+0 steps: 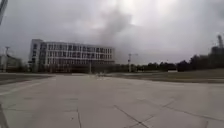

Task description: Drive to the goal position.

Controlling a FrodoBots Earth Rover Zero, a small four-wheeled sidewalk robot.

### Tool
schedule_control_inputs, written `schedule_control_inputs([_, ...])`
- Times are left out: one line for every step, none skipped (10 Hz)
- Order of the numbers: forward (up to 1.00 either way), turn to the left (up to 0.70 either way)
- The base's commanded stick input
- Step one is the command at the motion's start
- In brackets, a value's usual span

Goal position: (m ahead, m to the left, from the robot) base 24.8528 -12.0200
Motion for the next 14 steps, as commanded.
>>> schedule_control_inputs([0.7,0.35])
schedule_control_inputs([0.7,0.35])
schedule_control_inputs([0.7,0.25])
schedule_control_inputs([0.7,0.05])
schedule_control_inputs([0.7,0.0])
schedule_control_inputs([0.7,0.0])
schedule_control_inputs([0.7,0.0])
schedule_control_inputs([0.7,0.0])
schedule_control_inputs([0.7,0.0])
schedule_control_inputs([0.7,0.0])
schedule_control_inputs([0.7,0.0])
schedule_control_inputs([0.7,0.0])
schedule_control_inputs([0.7,0.0])
schedule_control_inputs([0.7,0.0])
